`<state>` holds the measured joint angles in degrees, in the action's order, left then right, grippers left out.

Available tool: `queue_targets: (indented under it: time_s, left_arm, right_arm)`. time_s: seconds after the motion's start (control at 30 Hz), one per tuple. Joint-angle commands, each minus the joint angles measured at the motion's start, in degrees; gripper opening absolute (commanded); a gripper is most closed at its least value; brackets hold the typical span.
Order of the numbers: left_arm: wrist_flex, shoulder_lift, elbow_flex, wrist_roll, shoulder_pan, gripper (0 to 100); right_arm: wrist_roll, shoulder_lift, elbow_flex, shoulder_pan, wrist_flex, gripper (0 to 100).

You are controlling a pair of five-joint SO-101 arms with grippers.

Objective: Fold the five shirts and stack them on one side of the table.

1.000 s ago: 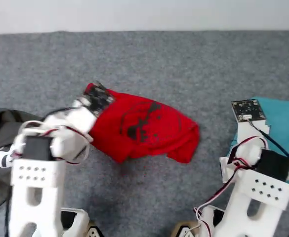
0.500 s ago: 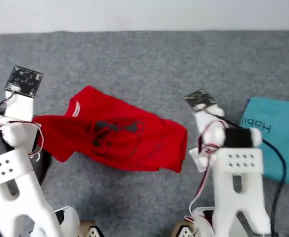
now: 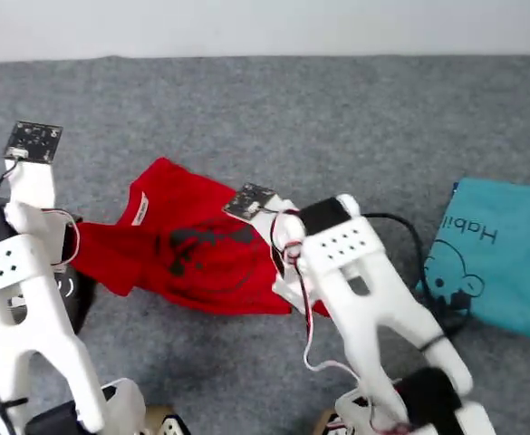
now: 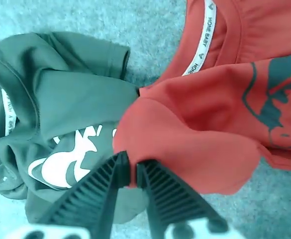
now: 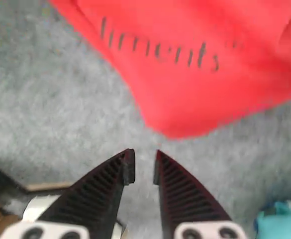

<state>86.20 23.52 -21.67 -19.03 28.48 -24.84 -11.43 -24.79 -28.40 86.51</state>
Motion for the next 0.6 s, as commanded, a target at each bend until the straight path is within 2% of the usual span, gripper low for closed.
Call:
queue_targets:
  time_s: [0.0, 0.13, 0.27, 0.47, 0.57]
  left_arm:
    - [-1.32, -0.18, 2.15, 0.79, 0.35, 0]
    - [-1.76, -0.18, 2.15, 0.79, 0.35, 0]
    - [-1.58, -0.18, 1.98, 0.79, 0.35, 0]
    - [-1.58, -0.18, 1.89, 1.49, 0.35, 0]
    - [-1.58, -0.18, 1.89, 1.58, 0.35, 0]
  right_arm:
    - [-1.41, 6.81, 3.34, 0.75, -7.25, 3.5]
    - [-8.0, 17.1, 8.7, 4.97, -15.34, 3.0]
    - [-8.35, 26.59, 23.12, 9.27, -18.59, 2.9]
    - [-8.44, 42.59, 45.98, 10.86, -17.89, 2.8]
    - [-8.26, 46.64, 55.3, 10.24, -10.51, 2.8]
